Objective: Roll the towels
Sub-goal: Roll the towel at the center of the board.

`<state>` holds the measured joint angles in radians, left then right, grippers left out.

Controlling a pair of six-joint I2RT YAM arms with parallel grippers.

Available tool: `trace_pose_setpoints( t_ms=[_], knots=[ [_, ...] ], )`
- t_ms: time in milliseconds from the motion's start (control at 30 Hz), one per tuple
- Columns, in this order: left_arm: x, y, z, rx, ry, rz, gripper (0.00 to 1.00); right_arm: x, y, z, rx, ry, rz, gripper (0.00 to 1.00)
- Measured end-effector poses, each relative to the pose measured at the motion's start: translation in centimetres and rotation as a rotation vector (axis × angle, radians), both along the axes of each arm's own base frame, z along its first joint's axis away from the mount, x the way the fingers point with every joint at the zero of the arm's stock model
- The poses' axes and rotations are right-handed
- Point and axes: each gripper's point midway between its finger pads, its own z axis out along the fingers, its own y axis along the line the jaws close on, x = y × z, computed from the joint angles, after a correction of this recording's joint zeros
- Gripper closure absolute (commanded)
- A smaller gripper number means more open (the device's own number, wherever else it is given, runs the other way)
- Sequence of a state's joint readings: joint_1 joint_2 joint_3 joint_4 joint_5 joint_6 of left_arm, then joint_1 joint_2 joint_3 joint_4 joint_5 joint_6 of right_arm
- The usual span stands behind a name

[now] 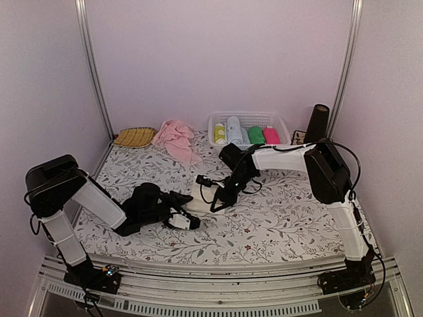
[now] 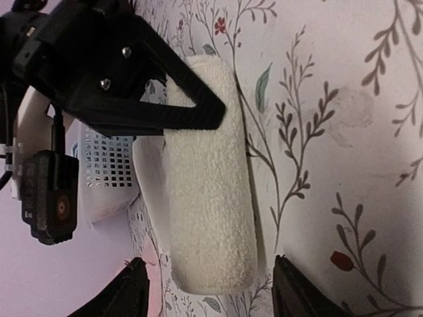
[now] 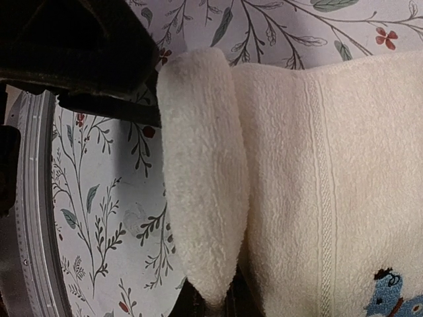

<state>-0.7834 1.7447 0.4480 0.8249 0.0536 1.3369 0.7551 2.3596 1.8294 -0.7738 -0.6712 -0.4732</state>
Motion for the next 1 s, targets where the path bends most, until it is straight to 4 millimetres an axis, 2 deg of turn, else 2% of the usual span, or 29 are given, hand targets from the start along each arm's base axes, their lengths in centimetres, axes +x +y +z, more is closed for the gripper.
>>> trace_pose_setpoints(
  t_ms=[200, 400, 467, 500, 633, 700, 833, 867, 1000],
  knots=[
    [1.8, -1.1, 0.9, 0.004, -0.047, 0.021, 0.37, 0.0, 0.0, 0.1, 0.001, 0.011, -0.004, 0.94],
    [2.3, -1.2, -0.9, 0.071, -0.037, 0.032, 0.36, 0.0, 0.0, 0.0, 0.0, 0.017, -0.005, 0.94],
    [2.4, -1.3, -0.8, 0.081, -0.048, 0.033, 0.37, 0.0, 0.0, 0.0, 0.0, 0.019, -0.005, 0.94],
    [2.4, -1.2, -0.8, 0.084, -0.051, 0.034, 0.41, 0.0, 0.0, 0.0, -0.001, 0.02, -0.005, 0.94],
    [2.4, -1.3, -1.3, 0.107, -0.04, 0.036, 0.66, 0.0, 0.0, 0.0, 0.0, 0.02, -0.005, 0.94],
    [2.4, -1.4, -1.8, 0.121, -0.025, 0.042, 0.76, 0.1, 0.0, 0.0, 0.001, 0.021, -0.006, 0.93],
    [2.2, -1.6, -2.6, 0.152, 0.007, 0.046, 1.0, 0.1, 0.0, 0.0, 0.001, 0.023, -0.008, 0.86],
    [2.2, -1.6, -2.7, 0.158, 0.017, 0.049, 1.0, 0.1, 0.0, 0.0, 0.001, 0.023, -0.009, 0.83],
    [2.4, -1.9, -2.8, 0.167, 0.066, 0.067, 1.0, 0.3, -0.2, 0.2, -0.001, 0.026, -0.025, 0.55]
  ],
)
